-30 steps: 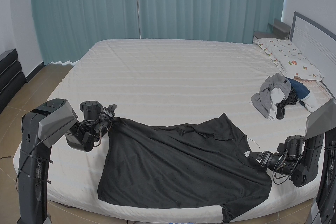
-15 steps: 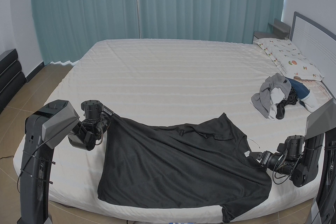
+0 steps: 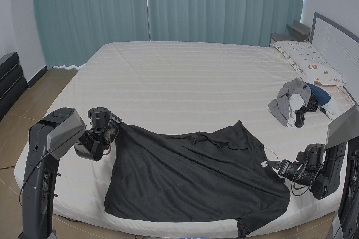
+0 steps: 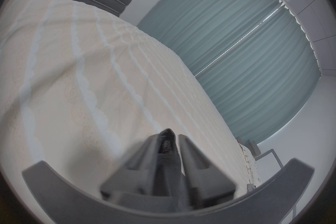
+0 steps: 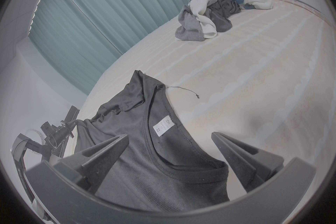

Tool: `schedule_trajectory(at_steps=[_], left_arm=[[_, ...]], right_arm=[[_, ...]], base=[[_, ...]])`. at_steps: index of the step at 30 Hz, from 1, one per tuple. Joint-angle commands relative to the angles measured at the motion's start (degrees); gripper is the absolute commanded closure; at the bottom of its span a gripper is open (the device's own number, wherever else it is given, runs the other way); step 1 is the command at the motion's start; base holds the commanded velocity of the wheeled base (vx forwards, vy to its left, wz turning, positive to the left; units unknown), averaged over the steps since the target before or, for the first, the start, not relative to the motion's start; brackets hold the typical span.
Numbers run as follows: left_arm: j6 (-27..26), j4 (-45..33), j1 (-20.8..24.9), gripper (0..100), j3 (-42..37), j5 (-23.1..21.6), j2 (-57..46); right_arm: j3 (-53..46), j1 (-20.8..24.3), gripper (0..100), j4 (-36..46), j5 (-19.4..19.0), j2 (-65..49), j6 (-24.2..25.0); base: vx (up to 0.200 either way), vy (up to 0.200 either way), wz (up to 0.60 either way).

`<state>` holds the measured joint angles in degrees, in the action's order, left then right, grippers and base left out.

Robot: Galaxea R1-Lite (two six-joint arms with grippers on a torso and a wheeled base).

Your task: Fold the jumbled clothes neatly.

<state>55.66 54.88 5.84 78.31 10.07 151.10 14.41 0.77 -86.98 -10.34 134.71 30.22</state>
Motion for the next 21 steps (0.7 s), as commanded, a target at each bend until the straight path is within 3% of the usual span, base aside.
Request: schedule_trajectory(at_steps=[1, 6, 10, 13, 15, 21], left_arm=[[0.32, -1.18, -0.3, 0, -0.27, -0.49, -0.37], [6.65, -3.29, -1.18, 0, -0.7, -2.07, -2.48], [13.24, -3.99, -2.76, 0, -5.89, -9.89, -7.58], [15.97, -3.55, -3.82, 0, -9.23, -15.25, -10.48], [16.58, -2.59, -4.08, 0, -10.11, -15.87, -11.0], [16.76, 3.04, -3.64, 0, -14.68, -16.49, -11.62]], right_arm=[[0.53, 0.02, 0, -0.65, 0.05, -0.06, 0.01], [2.29, 1.17, 0, -0.47, 1.2, -3.84, 0.1], [6.77, 4.42, 0, 3.13, 2.78, -5.77, 0.19], [14.16, 6.61, 0, 13.15, 4.36, -8.14, 0.28], [19.16, 7.67, 0, 19.74, 4.36, -8.76, 1.16], [38.33, 10.75, 0, 32.58, 4.54, -0.5, 10.38]], base=[[0.0, 0.0, 0.0], [0.0, 0.0, 0.0], [0.0, 0.0, 0.0], [0.0, 0.0, 0.0], [0.0, 0.0, 0.0], [0.0, 0.0, 0.0]])
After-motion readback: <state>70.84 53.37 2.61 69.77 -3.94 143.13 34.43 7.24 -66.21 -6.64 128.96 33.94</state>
